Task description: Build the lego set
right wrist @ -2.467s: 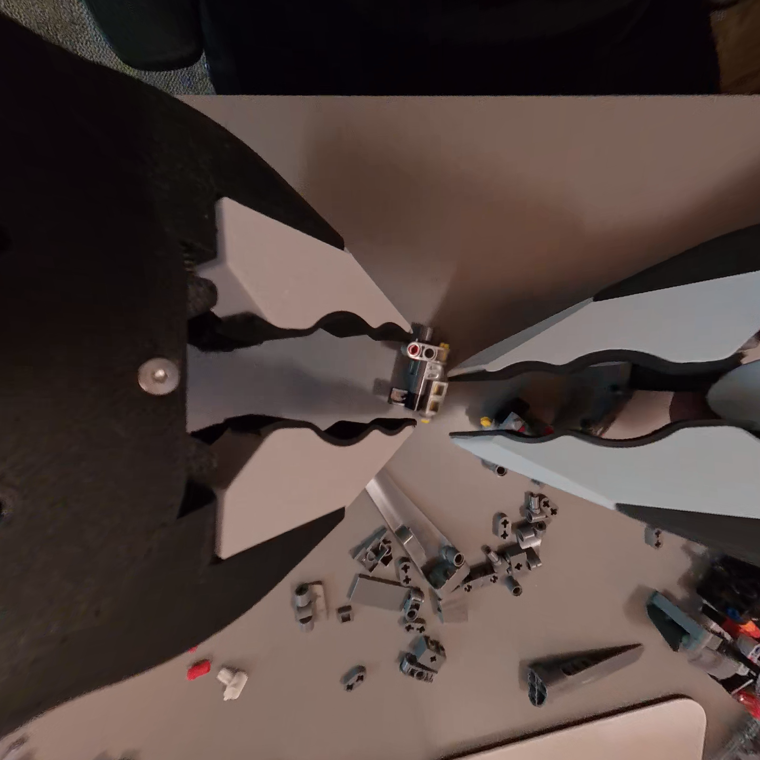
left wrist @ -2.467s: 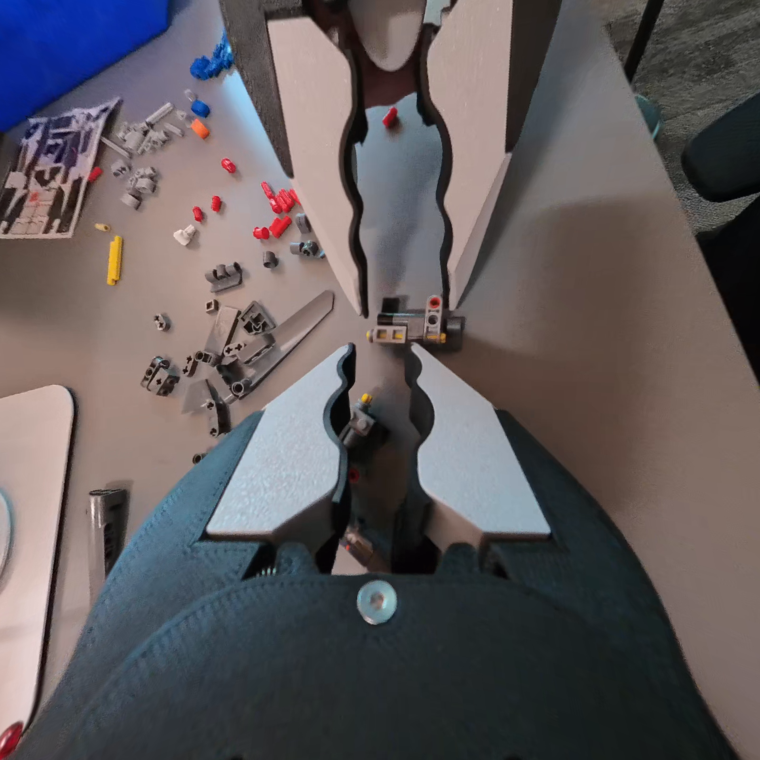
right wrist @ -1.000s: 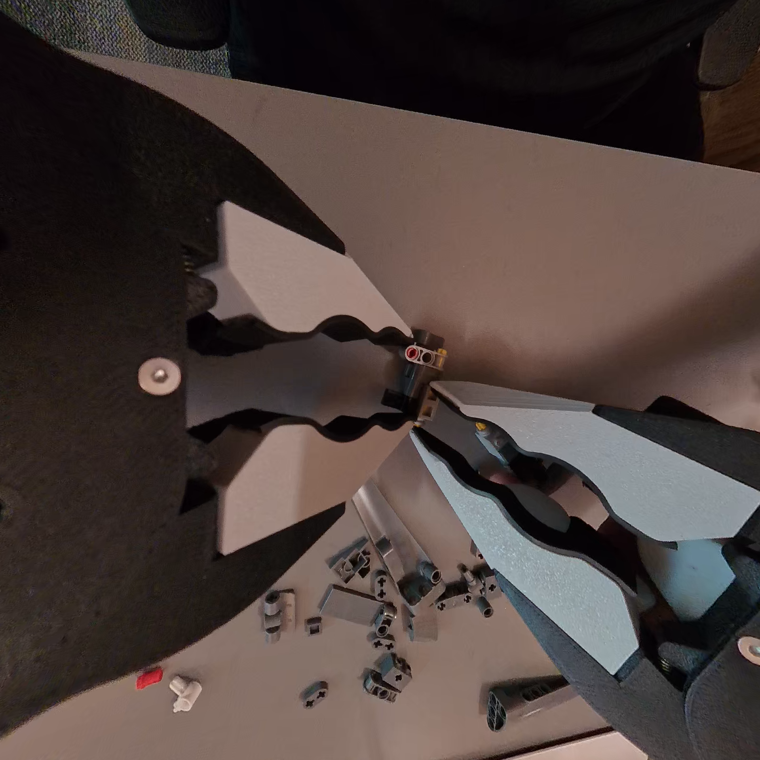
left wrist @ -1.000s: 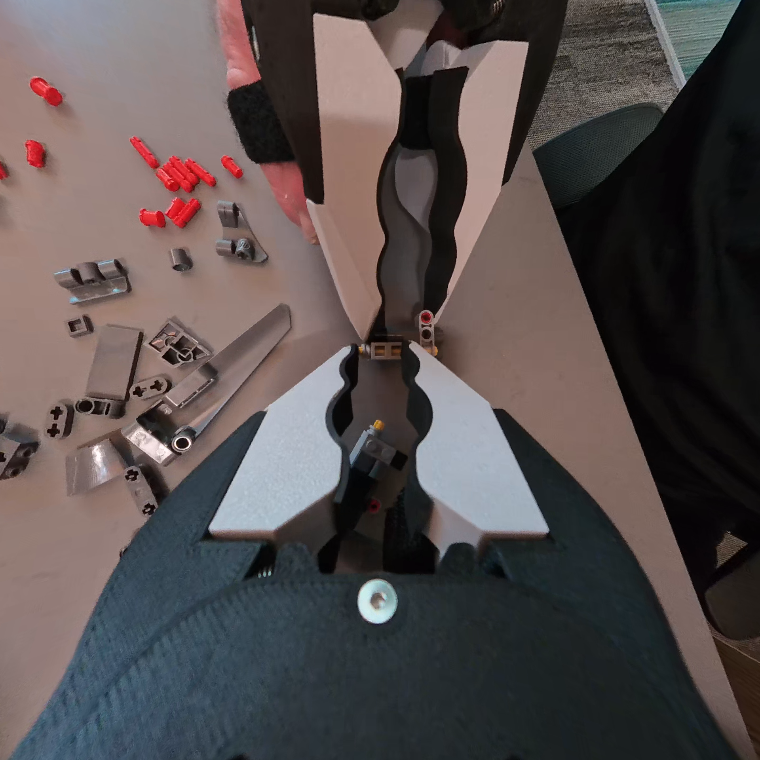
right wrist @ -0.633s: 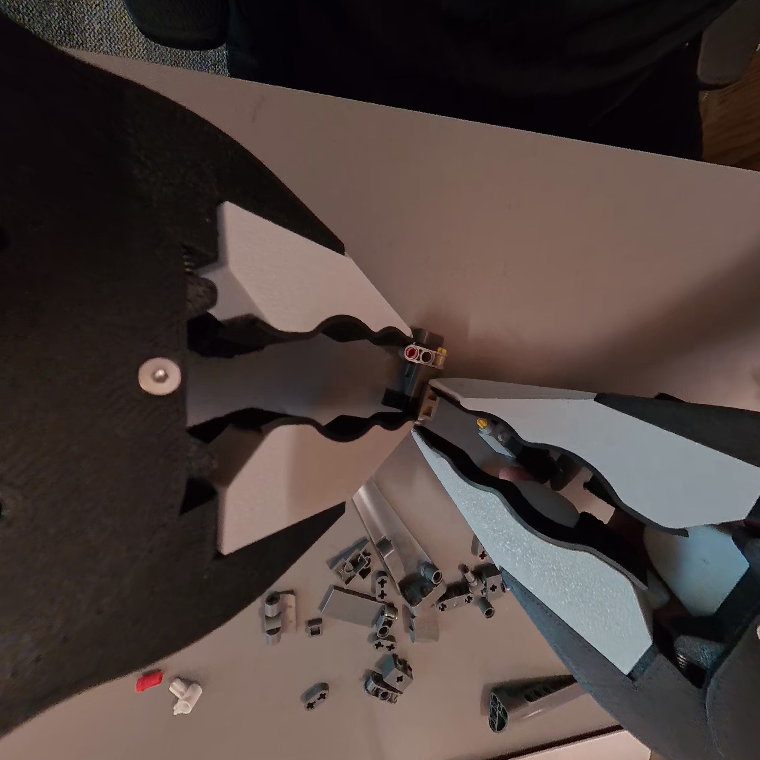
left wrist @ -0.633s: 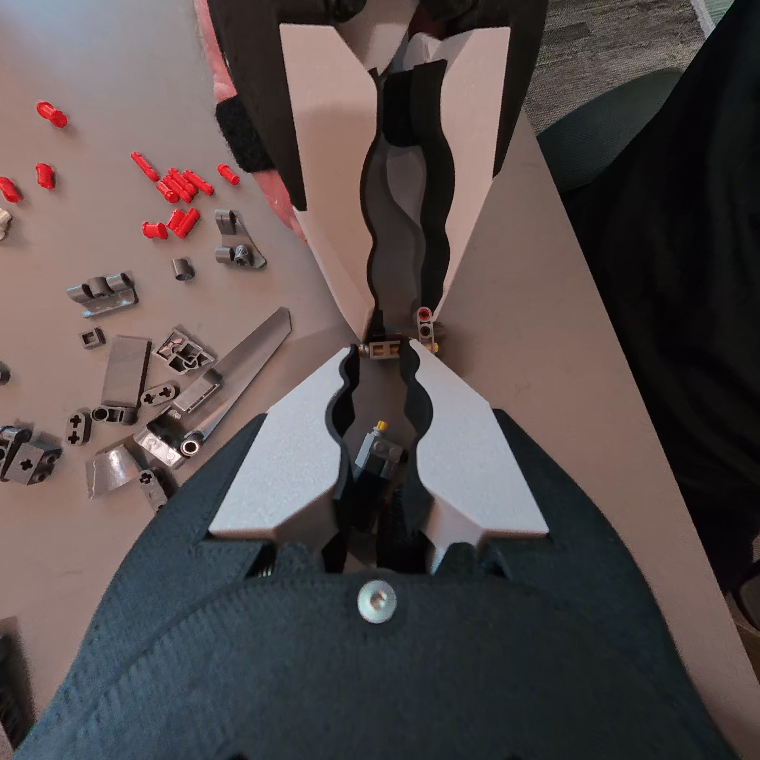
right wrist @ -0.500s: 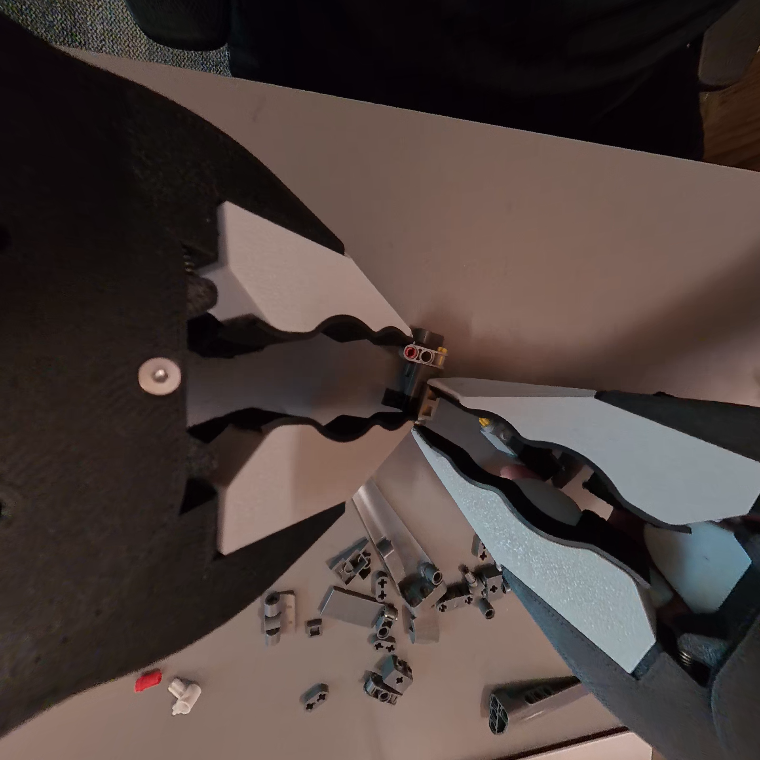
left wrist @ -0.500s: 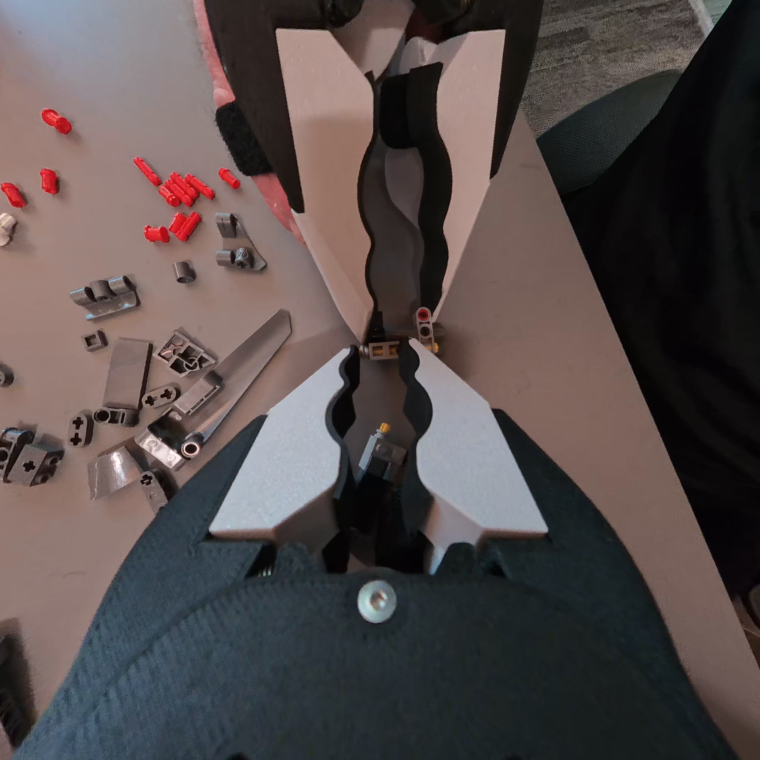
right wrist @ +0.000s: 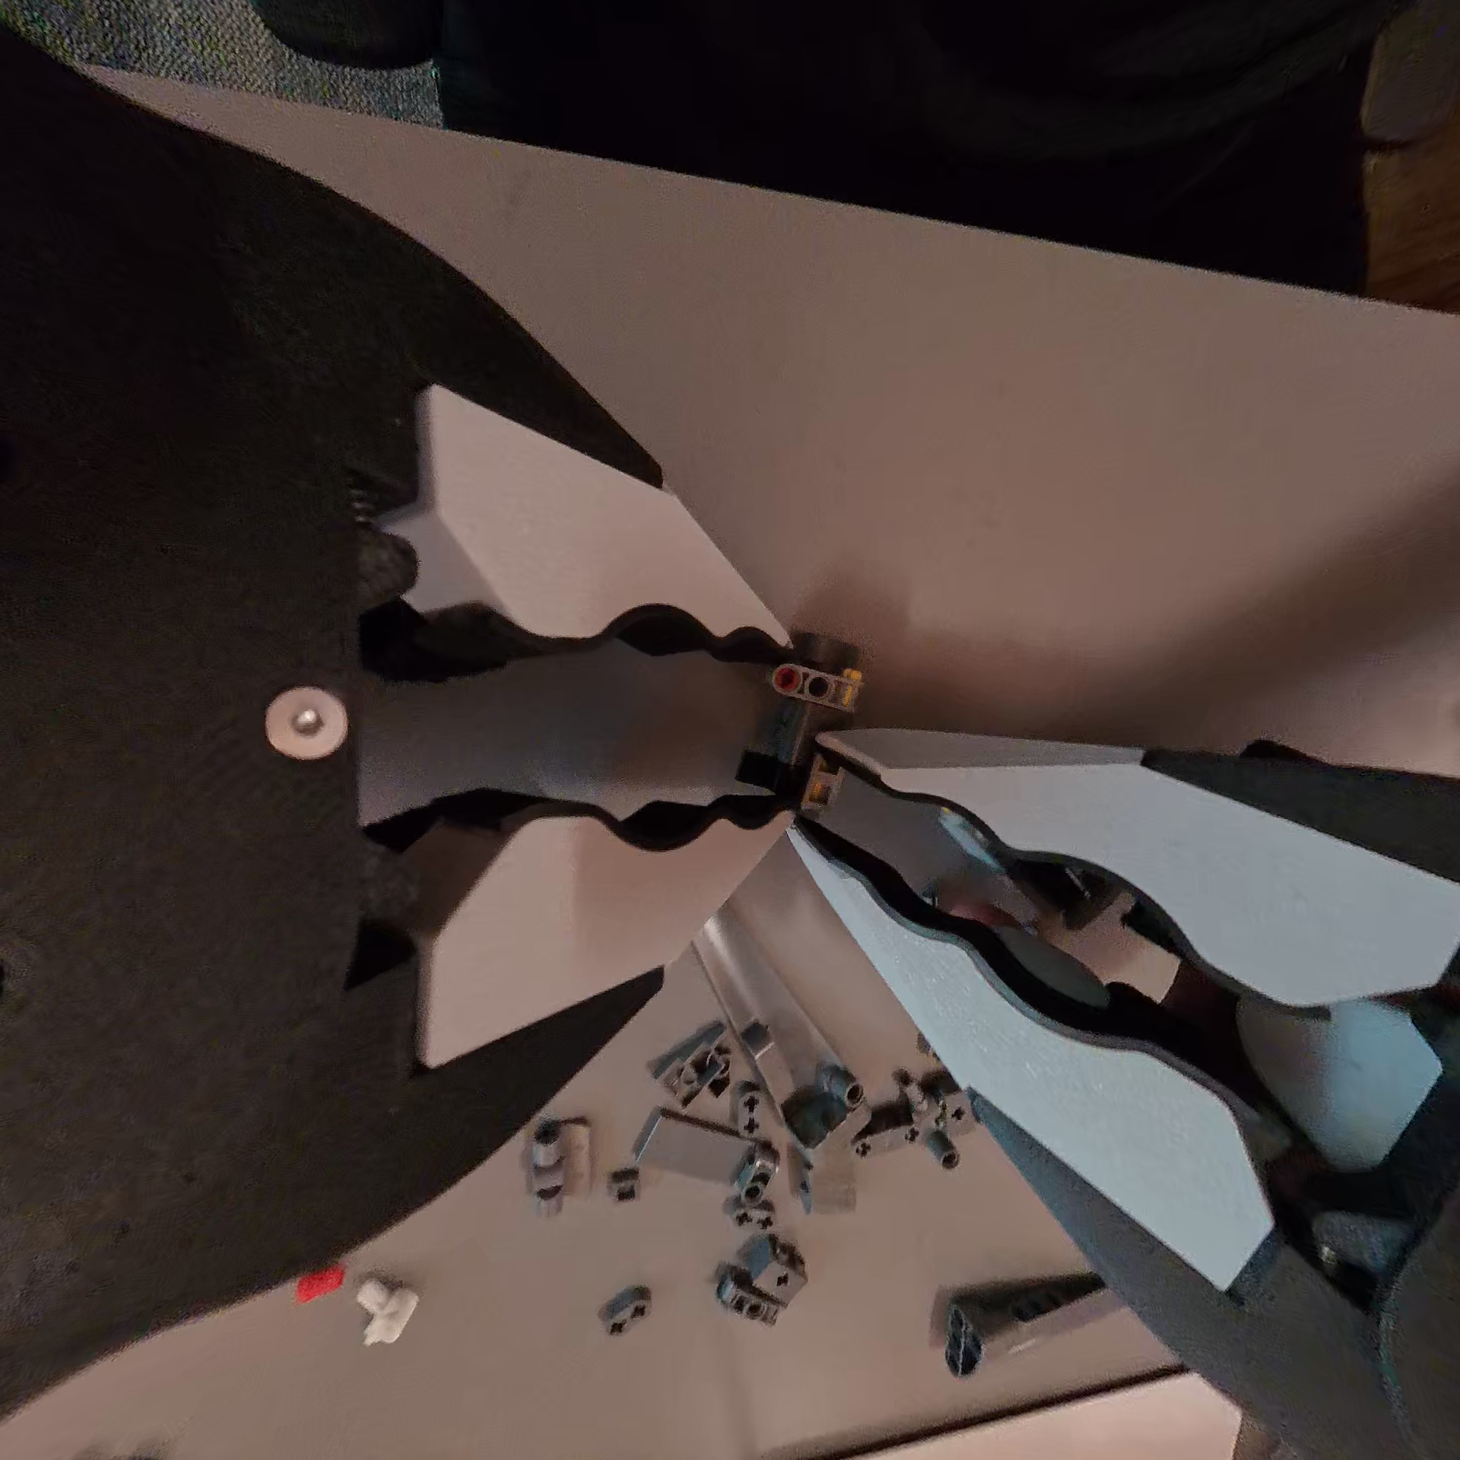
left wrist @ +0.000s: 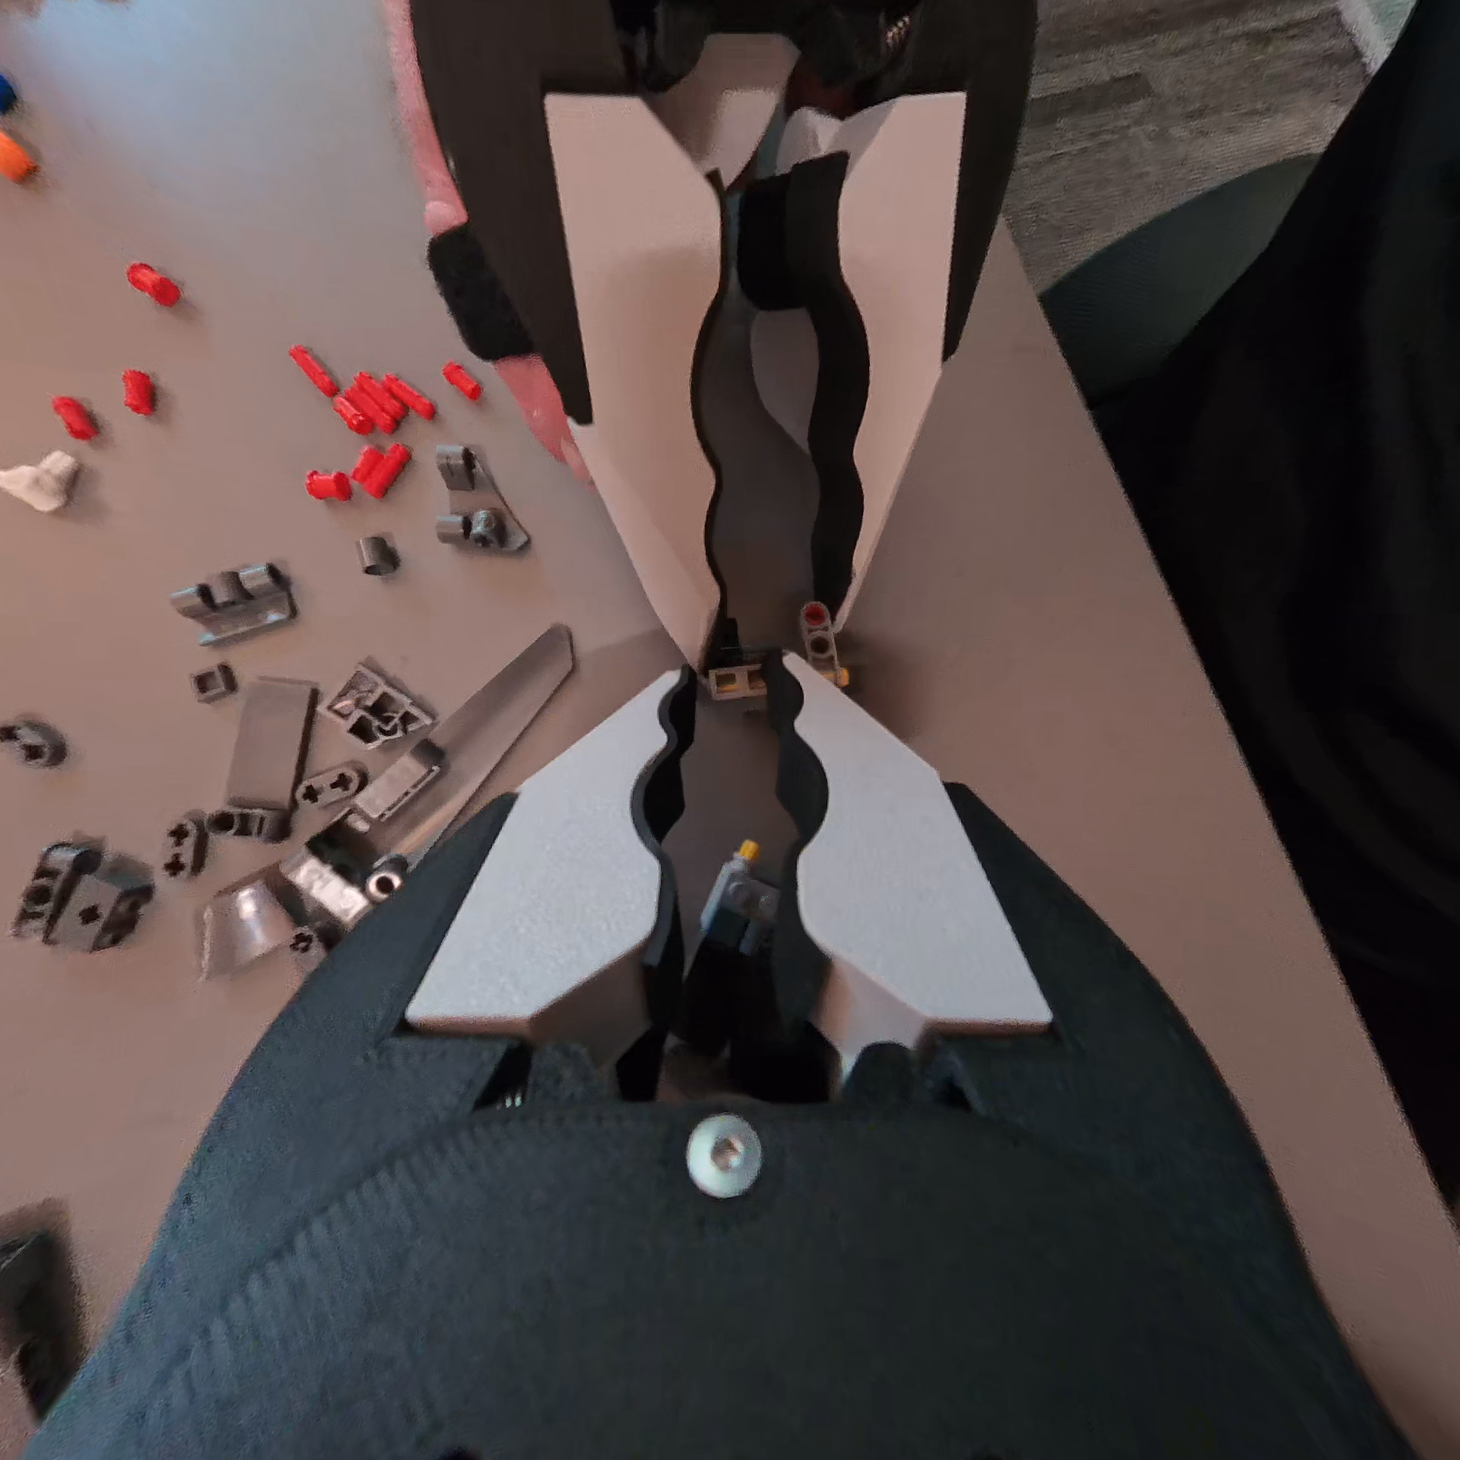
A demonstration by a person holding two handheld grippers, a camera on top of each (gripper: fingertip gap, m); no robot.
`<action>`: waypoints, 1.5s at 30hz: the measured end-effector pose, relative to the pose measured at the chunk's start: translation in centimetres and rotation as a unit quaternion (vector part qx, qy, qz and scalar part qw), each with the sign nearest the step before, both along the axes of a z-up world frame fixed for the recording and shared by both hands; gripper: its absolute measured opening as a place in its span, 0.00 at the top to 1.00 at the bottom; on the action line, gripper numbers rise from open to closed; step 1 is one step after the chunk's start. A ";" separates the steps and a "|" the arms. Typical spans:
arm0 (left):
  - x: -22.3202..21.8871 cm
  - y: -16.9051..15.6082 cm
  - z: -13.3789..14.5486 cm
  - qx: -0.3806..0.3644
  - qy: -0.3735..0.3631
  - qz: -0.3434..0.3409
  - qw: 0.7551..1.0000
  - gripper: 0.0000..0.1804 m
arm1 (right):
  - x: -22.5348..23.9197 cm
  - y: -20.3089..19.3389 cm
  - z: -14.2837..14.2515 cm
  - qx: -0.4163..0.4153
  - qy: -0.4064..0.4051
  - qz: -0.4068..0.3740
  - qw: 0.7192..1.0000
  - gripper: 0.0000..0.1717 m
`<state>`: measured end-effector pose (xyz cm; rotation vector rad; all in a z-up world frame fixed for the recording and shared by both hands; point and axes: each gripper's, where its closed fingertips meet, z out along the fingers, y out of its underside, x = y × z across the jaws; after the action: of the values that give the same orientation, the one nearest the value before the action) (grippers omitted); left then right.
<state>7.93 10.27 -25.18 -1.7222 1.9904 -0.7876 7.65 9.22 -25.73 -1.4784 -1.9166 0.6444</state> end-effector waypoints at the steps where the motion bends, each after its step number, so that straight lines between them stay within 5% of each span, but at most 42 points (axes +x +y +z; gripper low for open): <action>1: 0.0 0.2 0.0 0.014 -0.002 0.006 1.000 0.91 | 0.1 0.2 0.1 0.008 -0.003 -0.004 1.000 0.82; 9: -0.3 0.8 0.2 0.017 -0.005 0.052 0.999 0.90 | 2.0 0.4 1.4 0.090 0.014 -0.063 0.994 0.82; 13: -0.9 0.7 1.3 0.052 -0.014 0.064 0.996 0.81 | 2.4 0.0 1.5 0.095 0.009 -0.079 0.992 0.83; 21: -1.4 0.0 0.0 0.218 0.017 0.035 0.975 0.72 | 2.3 -0.3 0.4 0.062 -0.012 -0.110 0.992 0.84; 27: -0.5 0.1 0.0 0.334 0.024 -0.061 0.940 0.76 | 1.8 -0.3 -0.1 0.007 -0.010 -0.121 0.993 0.86; 30: -0.1 0.4 -0.6 0.365 0.043 -0.074 0.927 0.89 | 1.7 -0.4 -0.1 -0.007 -0.006 -0.121 0.993 0.88; 40: 0.4 0.9 -0.4 0.295 0.021 0.002 0.955 0.90 | 2.4 0.8 0.6 -0.002 0.022 -0.155 0.988 0.84; 45: 1.8 1.0 2.5 0.181 -0.089 0.080 0.976 0.91 | 3.0 1.8 2.3 0.000 0.092 -0.208 0.974 0.77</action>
<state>9.73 11.24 -22.73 -1.5166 1.7239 -0.4716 10.62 11.06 -23.41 -1.6889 -1.4063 0.5616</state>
